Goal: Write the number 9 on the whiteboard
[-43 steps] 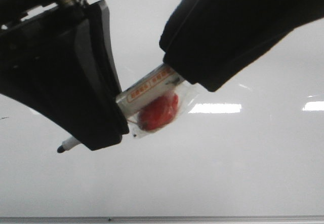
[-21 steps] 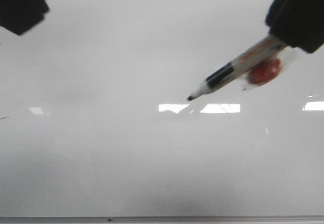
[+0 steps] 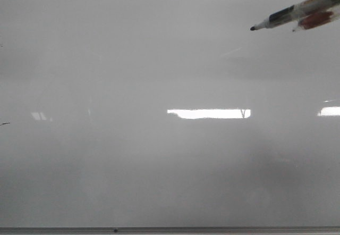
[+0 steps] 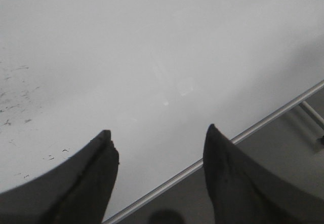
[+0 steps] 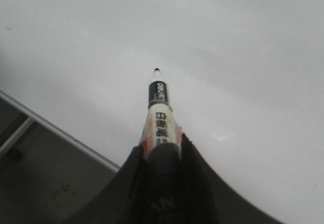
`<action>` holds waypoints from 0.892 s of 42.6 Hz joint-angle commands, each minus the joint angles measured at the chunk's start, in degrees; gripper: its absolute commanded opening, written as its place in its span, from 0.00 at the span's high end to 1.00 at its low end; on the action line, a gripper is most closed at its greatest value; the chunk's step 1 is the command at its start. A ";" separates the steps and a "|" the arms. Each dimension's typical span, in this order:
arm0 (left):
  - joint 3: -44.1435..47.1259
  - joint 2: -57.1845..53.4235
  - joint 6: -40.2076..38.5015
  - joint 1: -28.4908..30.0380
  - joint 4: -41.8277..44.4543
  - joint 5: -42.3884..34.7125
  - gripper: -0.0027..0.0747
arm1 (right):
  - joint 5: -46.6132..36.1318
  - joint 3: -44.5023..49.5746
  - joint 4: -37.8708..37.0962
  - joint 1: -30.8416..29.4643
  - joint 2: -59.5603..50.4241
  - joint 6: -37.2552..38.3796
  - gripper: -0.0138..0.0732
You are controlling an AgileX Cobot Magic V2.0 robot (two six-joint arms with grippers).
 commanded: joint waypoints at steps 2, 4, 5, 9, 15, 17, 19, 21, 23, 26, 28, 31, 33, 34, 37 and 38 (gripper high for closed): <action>-1.50 -0.59 -0.69 0.18 -2.47 -3.64 0.48 | -9.70 -1.54 2.43 -0.40 1.60 -0.82 0.92; -1.50 -0.59 -0.69 0.18 -2.47 -3.64 0.48 | -11.25 -1.60 2.63 -0.40 2.68 -0.82 0.92; -1.50 -0.59 -0.69 0.18 -2.47 -3.64 0.48 | -11.79 -1.60 2.63 -0.40 3.36 -0.82 0.92; -1.50 -0.59 -0.69 0.18 -2.47 -3.64 0.48 | -14.38 -1.60 2.69 -0.40 5.31 -0.82 0.92; -1.50 -0.59 -0.69 0.18 -2.47 -3.64 0.48 | -17.38 -2.03 2.92 -0.40 7.51 -0.82 0.92; -1.50 -0.59 -0.69 0.18 -2.47 -3.64 0.48 | -17.49 -2.67 2.92 -0.40 8.24 -0.82 0.92; -1.50 -0.59 -0.69 0.18 -2.47 -3.64 0.48 | -17.78 -3.72 2.92 -0.40 9.13 -0.82 0.92; -1.50 -0.59 -0.69 0.18 -2.47 -3.42 0.48 | -18.23 -4.99 2.92 -0.40 10.18 -0.87 0.92; -1.50 -0.59 -0.69 0.18 -2.47 -3.44 0.48 | -18.38 -6.40 2.92 -0.40 11.24 -0.93 0.92; -1.50 -0.59 -0.69 0.18 -2.47 -3.44 0.48 | -18.38 -8.33 2.92 -0.40 13.48 -1.36 0.92; -1.50 -0.59 -0.69 0.18 -2.47 -3.44 0.48 | -18.06 -9.96 2.92 -0.40 15.66 -1.36 0.92; -1.50 -0.59 -0.69 0.18 -2.47 -3.44 0.48 | -17.67 -12.38 2.92 0.19 18.52 -1.36 0.92; -1.50 -0.59 -0.69 0.18 -2.47 -3.40 0.48 | -17.49 -13.85 2.92 0.93 20.55 -1.44 0.92; -1.50 -0.59 -0.69 0.18 -2.47 -3.30 0.48 | -17.08 -14.80 2.92 1.61 21.39 -1.70 0.92; -1.50 -0.59 -0.69 0.18 -2.47 -3.30 0.48 | -14.72 -16.72 2.85 3.50 24.22 -2.72 0.92; -1.50 -0.59 -0.69 0.18 -2.47 -3.30 0.48 | -13.74 -17.06 2.85 4.03 25.30 -2.96 0.92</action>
